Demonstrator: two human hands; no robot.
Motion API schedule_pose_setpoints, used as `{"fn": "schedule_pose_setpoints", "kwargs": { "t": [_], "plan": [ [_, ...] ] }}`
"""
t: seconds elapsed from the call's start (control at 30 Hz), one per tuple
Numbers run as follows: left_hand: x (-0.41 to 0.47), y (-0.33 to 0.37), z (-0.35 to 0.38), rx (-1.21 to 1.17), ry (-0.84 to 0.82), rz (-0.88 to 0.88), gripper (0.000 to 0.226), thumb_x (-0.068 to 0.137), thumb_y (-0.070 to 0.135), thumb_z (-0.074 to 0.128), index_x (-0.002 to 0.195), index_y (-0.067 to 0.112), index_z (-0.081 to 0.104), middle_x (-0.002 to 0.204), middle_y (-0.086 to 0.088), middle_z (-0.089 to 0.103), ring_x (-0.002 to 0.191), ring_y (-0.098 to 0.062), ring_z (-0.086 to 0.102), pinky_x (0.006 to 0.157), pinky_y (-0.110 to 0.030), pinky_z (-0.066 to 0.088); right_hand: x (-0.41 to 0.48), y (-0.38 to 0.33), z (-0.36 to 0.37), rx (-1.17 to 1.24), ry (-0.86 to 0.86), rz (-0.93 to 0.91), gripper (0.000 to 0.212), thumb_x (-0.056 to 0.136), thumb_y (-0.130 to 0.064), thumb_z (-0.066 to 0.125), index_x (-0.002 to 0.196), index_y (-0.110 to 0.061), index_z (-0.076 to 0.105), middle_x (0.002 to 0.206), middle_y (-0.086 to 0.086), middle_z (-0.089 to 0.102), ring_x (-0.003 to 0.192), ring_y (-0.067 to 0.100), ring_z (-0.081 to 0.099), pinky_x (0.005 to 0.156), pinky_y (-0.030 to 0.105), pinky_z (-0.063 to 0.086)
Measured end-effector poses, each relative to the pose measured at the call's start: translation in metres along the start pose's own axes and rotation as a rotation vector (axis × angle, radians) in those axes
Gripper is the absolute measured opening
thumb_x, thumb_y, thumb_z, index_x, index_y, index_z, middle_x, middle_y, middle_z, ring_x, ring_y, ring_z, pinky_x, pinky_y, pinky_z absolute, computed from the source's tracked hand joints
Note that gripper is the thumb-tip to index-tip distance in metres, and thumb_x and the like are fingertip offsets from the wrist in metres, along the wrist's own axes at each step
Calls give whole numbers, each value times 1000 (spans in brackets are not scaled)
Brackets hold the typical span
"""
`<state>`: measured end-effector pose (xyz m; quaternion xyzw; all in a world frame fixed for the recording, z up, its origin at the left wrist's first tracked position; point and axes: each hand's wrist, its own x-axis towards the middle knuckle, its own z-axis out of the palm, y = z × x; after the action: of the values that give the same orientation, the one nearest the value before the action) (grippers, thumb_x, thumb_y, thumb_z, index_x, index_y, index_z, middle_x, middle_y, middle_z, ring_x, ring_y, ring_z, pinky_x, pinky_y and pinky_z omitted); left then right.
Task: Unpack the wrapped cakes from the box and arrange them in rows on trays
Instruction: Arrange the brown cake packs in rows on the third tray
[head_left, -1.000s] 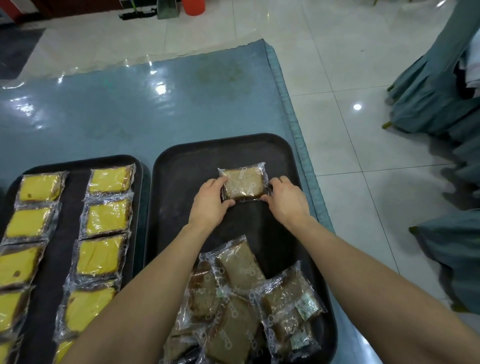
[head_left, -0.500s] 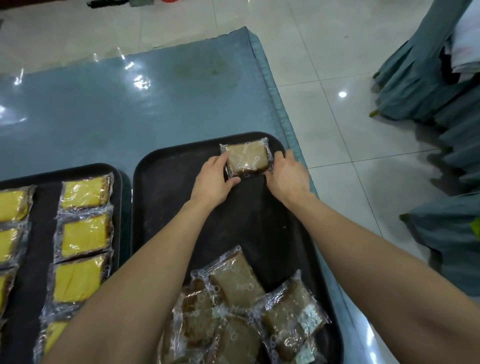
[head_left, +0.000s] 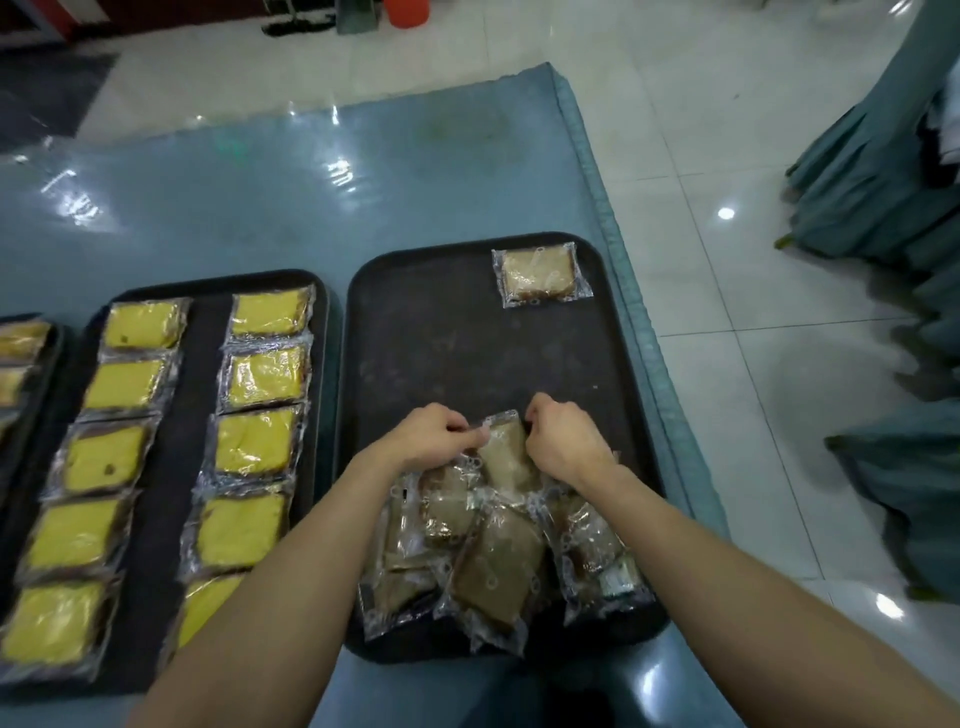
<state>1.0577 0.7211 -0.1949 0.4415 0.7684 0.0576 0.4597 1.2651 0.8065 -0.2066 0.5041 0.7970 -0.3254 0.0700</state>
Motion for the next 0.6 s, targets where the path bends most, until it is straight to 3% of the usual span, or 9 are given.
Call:
{"fn": "schedule_pose_setpoints", "kwargs": {
  "t": [0.17, 0.23, 0.33, 0.4, 0.43, 0.5, 0.6],
  "plan": [
    [-7, -7, -1, -111, 146, 44, 27, 98, 56, 72, 90, 31, 80, 90, 8, 77, 90, -13, 71, 74, -31, 53, -16, -8, 4, 143, 12, -11, 40, 105, -17, 47, 142, -16, 60, 131, 11, 72, 121, 32, 66, 102, 41, 53],
    [-9, -14, -8, -167, 282, 44, 26, 101, 53, 70, 96, 30, 78, 94, 8, 75, 92, -14, 69, 71, -27, 47, -17, -16, 5, 205, 49, -43, 42, 106, -20, 51, 147, -14, 57, 140, 10, 67, 128, 30, 63, 108, 39, 50],
    [-9, -33, -24, -410, 511, -45, 30, 105, 45, 67, 113, 18, 77, 97, 3, 77, 85, -11, 72, 73, -28, 52, -16, -30, 10, 212, 117, -36, 55, 106, -32, 59, 155, -12, 46, 147, 12, 57, 132, 32, 59, 111, 42, 47],
    [-11, -50, -31, -483, 470, -118, 31, 104, 37, 72, 122, 12, 73, 95, -3, 79, 79, -15, 76, 72, -35, 63, -13, -39, 15, 173, 118, -2, 66, 106, -39, 62, 161, -11, 37, 151, 14, 51, 135, 34, 56, 112, 45, 48],
    [-9, -62, -32, -438, 423, -138, 36, 101, 35, 76, 128, 11, 70, 97, -3, 79, 84, -18, 78, 79, -39, 66, -12, -43, 19, 145, 110, 4, 70, 105, -41, 63, 162, -10, 36, 152, 15, 50, 136, 35, 55, 112, 45, 48],
    [-7, -83, -30, -319, 355, -168, 57, 95, 32, 84, 142, 13, 61, 100, 0, 79, 96, -22, 77, 93, -46, 64, -8, -50, 27, 109, 93, -3, 71, 103, -42, 66, 161, -11, 37, 149, 15, 53, 135, 34, 54, 112, 46, 48],
    [-7, -98, -27, -322, 319, -162, 65, 93, 27, 86, 148, 16, 54, 102, 0, 79, 96, -21, 78, 94, -47, 64, -4, -63, 33, 107, 93, 11, 68, 102, -35, 67, 159, -11, 38, 148, 14, 52, 136, 34, 53, 113, 46, 47]
  ]
}}
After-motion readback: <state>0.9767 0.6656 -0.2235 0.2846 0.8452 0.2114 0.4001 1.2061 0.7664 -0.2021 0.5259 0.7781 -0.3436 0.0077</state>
